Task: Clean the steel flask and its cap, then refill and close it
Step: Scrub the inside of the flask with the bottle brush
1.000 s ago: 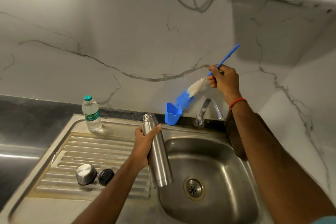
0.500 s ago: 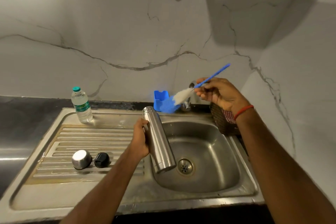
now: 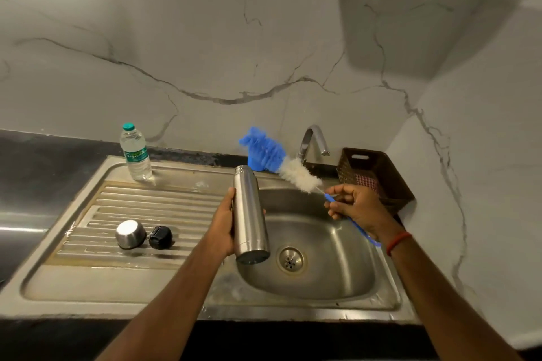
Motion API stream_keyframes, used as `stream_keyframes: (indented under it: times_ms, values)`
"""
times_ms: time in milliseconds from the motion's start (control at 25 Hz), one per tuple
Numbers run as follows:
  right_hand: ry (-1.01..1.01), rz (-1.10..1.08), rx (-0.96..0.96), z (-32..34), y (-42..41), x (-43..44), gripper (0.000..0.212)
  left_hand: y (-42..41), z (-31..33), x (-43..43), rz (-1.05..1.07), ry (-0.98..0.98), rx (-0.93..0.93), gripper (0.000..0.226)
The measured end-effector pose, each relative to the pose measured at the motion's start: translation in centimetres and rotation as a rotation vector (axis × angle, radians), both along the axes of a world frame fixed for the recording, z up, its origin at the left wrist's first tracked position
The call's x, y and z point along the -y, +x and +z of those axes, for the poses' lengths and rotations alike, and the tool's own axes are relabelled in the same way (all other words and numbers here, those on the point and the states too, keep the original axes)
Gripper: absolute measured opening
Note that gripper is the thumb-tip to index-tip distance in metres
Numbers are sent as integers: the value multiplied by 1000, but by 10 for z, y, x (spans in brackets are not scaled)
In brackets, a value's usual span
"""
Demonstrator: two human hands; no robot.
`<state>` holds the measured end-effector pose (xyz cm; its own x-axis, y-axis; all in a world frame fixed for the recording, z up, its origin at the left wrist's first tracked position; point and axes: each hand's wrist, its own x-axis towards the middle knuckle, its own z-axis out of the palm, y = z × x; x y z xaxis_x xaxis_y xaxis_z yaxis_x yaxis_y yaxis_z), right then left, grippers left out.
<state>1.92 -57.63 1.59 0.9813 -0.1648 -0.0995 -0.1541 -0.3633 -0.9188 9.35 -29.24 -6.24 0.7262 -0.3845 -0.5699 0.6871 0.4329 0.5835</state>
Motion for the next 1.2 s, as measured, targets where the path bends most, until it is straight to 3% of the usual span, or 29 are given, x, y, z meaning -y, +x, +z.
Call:
stream_keyframes:
  times_ms: [200,280,480,600,800,1040,1200]
  values:
    - [-276,-56,123,-15,-12,9,11,-26,6,16,-47,50,75,74]
    - [-342,-91,216,-18,-20,10,17,-36,9,23,-95,46,125,75]
    - [-348,-32,225,-47,-58,38,28,-51,18,31,-78,213,208,69]
    - [-333,-76,265,-44,-60,30,27,-68,24,37,-123,323,395,55]
    - [-310,-11,316,-46,-56,15,25,-75,31,38,-130,375,609,55]
    - [-338,-81,348,-43,-45,33,28,-57,29,39,-159,378,680,60]
    - [-349,-105,334,-39,-22,33,22,-35,34,39,-113,319,593,60]
